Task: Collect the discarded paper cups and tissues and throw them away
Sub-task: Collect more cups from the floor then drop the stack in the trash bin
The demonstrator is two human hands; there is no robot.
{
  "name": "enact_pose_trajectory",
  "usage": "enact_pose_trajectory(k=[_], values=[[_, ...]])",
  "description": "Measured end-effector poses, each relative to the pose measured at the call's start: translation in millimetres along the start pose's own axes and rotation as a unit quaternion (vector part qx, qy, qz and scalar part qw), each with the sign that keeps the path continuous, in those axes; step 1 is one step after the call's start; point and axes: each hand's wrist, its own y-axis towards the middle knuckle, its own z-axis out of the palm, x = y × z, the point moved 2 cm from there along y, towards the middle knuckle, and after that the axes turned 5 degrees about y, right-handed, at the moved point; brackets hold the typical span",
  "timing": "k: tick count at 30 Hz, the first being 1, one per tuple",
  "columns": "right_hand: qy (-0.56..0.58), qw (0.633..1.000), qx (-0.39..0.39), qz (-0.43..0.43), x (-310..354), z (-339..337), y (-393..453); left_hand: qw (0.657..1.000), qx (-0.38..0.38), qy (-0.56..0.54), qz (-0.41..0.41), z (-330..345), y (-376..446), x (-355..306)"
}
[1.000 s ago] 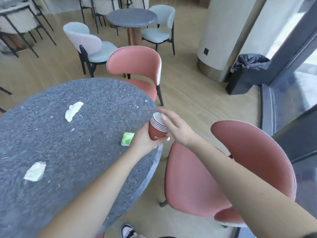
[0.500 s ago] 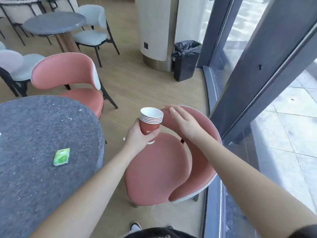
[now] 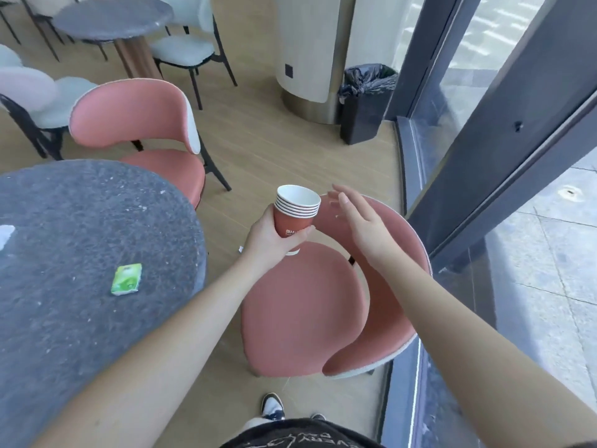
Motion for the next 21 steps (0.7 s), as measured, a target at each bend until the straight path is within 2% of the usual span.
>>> enact_pose_trajectory(k=[8, 11, 18, 21], values=[[0.018, 0.985, 0.169, -0.032, 12, 117, 3, 0.986, -0.127, 0.056, -0.088, -115, -64, 63], [0.029, 0.973, 0.226, -0.040, 18, 164, -11, 0.976, -0.177, 0.045, -0.117, -161, -103, 81], [0.026, 0.940, 0.335, -0.065, 36, 270, -61, 0.937, -0.298, 0.025, -0.183, -222, -203, 117], [0.018, 0.922, 0.379, -0.080, 48, 315, -87, 0.928, -0.312, 0.016, -0.203, -249, -248, 132]])
